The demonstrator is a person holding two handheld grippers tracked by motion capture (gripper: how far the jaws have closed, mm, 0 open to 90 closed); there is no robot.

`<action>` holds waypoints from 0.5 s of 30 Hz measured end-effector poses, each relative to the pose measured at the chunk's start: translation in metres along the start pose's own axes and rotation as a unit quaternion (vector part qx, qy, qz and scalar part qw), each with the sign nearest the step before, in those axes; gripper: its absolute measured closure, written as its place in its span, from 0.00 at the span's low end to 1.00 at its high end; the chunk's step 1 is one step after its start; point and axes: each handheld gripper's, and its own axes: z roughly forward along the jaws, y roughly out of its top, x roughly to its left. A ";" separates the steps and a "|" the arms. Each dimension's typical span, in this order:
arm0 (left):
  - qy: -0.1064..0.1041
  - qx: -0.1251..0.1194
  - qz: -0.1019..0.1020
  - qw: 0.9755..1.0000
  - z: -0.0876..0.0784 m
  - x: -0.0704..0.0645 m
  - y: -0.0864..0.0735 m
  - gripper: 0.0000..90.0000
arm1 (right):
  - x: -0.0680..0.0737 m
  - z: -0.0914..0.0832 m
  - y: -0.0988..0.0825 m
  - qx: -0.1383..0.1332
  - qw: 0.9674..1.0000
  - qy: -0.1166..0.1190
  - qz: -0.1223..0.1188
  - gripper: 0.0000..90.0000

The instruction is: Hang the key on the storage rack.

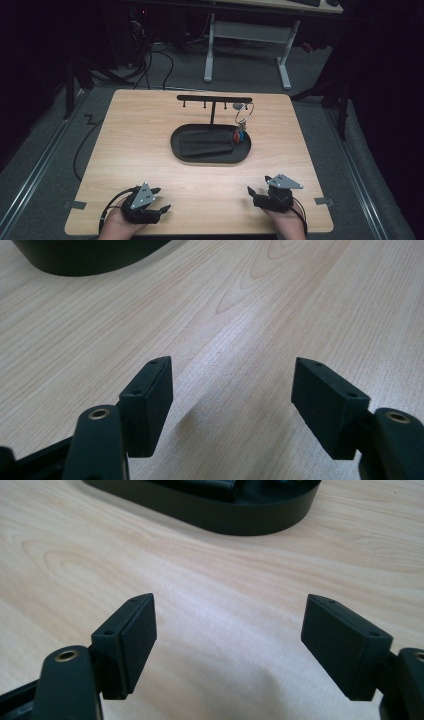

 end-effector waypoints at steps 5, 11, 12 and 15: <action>-0.002 0.000 -0.003 1.000 0.002 -0.002 0.001 0.37 | 0.010 -0.009 -0.013 -0.023 1.000 0.013 0.004 0.23; 0.001 0.002 0.005 1.000 0.002 -0.005 0.001 0.37 | 0.011 -0.009 -0.012 -0.030 0.999 0.013 -0.009 0.23; 0.002 0.002 0.004 1.000 0.002 -0.005 0.001 0.37 | 0.011 -0.009 -0.012 -0.029 0.999 0.013 -0.011 0.23; 0.004 0.000 0.003 1.000 -0.001 -0.004 0.000 0.37 | 0.011 -0.009 -0.012 -0.033 0.999 0.020 -0.006 0.23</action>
